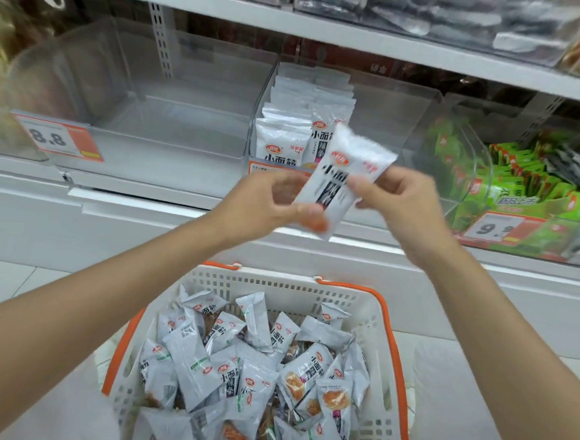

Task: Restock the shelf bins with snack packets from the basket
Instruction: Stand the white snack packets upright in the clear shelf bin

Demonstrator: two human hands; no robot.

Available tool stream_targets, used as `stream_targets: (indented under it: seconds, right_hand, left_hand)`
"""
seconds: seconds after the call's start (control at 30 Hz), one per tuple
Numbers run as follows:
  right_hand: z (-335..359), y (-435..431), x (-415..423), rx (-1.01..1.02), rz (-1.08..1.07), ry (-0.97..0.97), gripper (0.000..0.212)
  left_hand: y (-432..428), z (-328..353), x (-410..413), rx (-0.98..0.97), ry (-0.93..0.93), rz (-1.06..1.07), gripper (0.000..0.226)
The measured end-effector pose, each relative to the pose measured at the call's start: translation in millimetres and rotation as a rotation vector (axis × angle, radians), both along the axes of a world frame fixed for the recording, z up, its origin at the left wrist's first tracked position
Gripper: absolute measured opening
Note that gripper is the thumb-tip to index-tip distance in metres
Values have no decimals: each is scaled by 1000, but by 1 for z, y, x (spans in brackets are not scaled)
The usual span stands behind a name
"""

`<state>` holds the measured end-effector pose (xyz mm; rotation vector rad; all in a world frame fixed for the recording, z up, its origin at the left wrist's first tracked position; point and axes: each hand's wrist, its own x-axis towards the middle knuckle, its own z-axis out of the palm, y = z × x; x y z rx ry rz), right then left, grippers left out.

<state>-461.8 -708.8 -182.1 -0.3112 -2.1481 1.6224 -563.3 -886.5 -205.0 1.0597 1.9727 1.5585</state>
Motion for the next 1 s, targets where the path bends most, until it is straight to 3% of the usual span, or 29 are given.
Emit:
stream_targets:
  seconds: [0.1, 0.17, 0.33, 0.43, 0.57, 1.0]
  right_hand:
    - [24, 20, -9, 114, -140, 214, 14]
    - [32, 32, -19, 255, -211, 254, 15]
    - [9, 46, -77, 400, -183, -14, 14]
    - [-11, 49, -107, 408, -136, -203, 9]
    - [-21, 55, -126, 383, -107, -325, 22]
    - [-17, 58, -134, 293, -105, -489, 17]
  left_hand:
    - [14, 28, -25, 45, 294, 309, 26]
    - [24, 39, -49, 9, 437, 394, 26]
    - [57, 58, -100, -210, 630, 274, 30]
    - [78, 66, -120, -352, 659, 182, 39]
    - [97, 68, -135, -496, 712, 135, 20]
    - [104, 64, -136, -389, 614, 165, 10]
